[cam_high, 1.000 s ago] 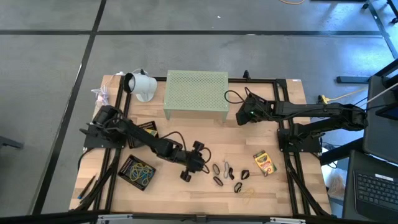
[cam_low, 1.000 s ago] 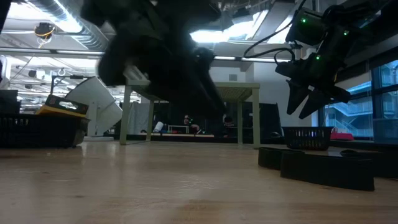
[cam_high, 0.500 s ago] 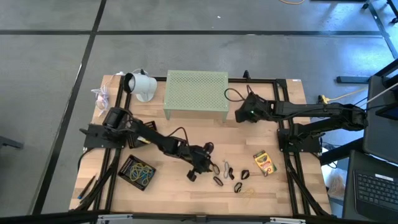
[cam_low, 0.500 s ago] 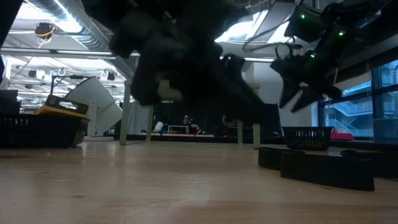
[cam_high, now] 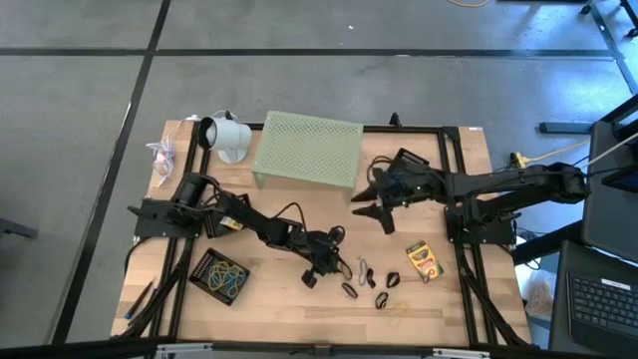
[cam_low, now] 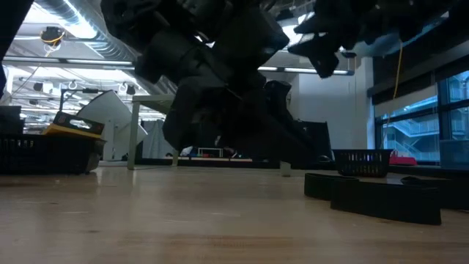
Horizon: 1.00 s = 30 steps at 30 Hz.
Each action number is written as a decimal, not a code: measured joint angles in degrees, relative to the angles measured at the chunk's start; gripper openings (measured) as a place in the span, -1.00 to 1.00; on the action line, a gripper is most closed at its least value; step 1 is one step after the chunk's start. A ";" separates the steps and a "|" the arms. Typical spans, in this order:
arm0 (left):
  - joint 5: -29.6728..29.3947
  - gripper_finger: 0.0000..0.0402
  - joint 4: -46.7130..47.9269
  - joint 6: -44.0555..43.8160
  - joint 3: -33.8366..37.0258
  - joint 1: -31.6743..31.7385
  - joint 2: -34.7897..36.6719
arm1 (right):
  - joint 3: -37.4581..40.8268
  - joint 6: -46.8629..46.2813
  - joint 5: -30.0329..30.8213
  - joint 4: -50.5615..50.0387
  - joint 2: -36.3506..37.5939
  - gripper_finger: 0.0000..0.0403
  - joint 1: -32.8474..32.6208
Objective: Pick & Place Office Desk Supplies
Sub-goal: Put the black rubber band into the bottom left black bin
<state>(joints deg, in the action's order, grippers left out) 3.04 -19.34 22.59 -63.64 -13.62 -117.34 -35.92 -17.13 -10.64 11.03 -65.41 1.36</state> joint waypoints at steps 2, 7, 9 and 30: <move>0.62 -0.47 -0.50 1.03 -0.02 -0.01 0.02 | 0.02 -0.22 1.66 1.74 0.35 -0.05 -1.21; 3.06 -0.47 -2.14 1.53 -0.02 -0.05 -0.75 | 0.02 0.28 1.88 2.63 2.70 -0.05 -2.78; 3.11 -0.47 -3.53 1.01 -0.03 -0.05 -1.98 | 0.02 1.00 1.87 2.45 5.18 -0.05 -2.75; 2.65 -0.96 4.91 0.59 -6.12 -0.15 -6.11 | 0.02 6.75 2.26 -7.63 22.99 -0.05 -8.01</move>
<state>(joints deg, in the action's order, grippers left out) 5.69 -14.44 23.18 -69.76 -13.77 -123.45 -35.90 -10.37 -8.38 3.40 -42.41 -6.65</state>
